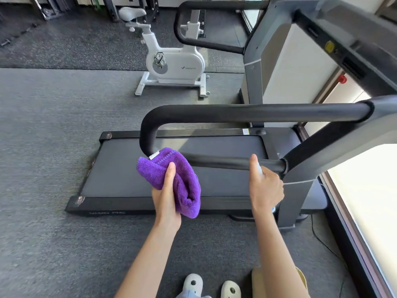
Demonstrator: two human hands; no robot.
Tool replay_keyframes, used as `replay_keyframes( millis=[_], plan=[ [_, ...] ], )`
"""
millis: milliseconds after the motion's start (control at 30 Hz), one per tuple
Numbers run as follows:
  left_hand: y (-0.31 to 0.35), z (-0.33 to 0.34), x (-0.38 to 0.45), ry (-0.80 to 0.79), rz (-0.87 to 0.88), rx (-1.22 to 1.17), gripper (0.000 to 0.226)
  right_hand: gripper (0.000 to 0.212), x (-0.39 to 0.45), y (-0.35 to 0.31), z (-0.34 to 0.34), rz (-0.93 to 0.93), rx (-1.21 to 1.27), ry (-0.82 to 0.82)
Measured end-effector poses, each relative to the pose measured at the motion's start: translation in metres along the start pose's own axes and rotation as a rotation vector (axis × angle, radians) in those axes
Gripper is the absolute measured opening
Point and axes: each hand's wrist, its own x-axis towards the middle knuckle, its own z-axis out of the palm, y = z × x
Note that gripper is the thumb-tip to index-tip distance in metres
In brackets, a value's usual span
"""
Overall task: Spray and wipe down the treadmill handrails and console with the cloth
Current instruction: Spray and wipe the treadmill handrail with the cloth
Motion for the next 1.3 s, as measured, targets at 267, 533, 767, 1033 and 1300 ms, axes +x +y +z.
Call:
replay_keyframes(
  millis=[267, 533, 767, 1033, 1300],
  plan=[
    [-0.03, 0.021, -0.001, -0.018, -0.072, 0.043, 0.051, 0.068, 0.04, 0.036, -0.04, 0.091, -0.018, 0.115],
    [-0.05, 0.034, 0.006, 0.015, -0.098, 0.104, 0.056, 0.082, 0.051, 0.044, -0.042, 0.057, 0.035, 0.092],
    [-0.036, 0.052, 0.017, -0.018, 0.096, 0.475, 0.073, 0.091, 0.063, 0.041, -0.041, -0.012, 0.034, 0.061],
    [-0.012, 0.079, 0.06, -0.138, 0.763, 1.505, 0.063, 0.087, 0.073, 0.039, -0.039, -0.052, 0.048, 0.02],
    [-0.03, 0.065, 0.102, -0.297, 0.915, 2.051, 0.1, 0.089, 0.082, 0.037, -0.033, -0.09, 0.024, -0.022]
  ],
)
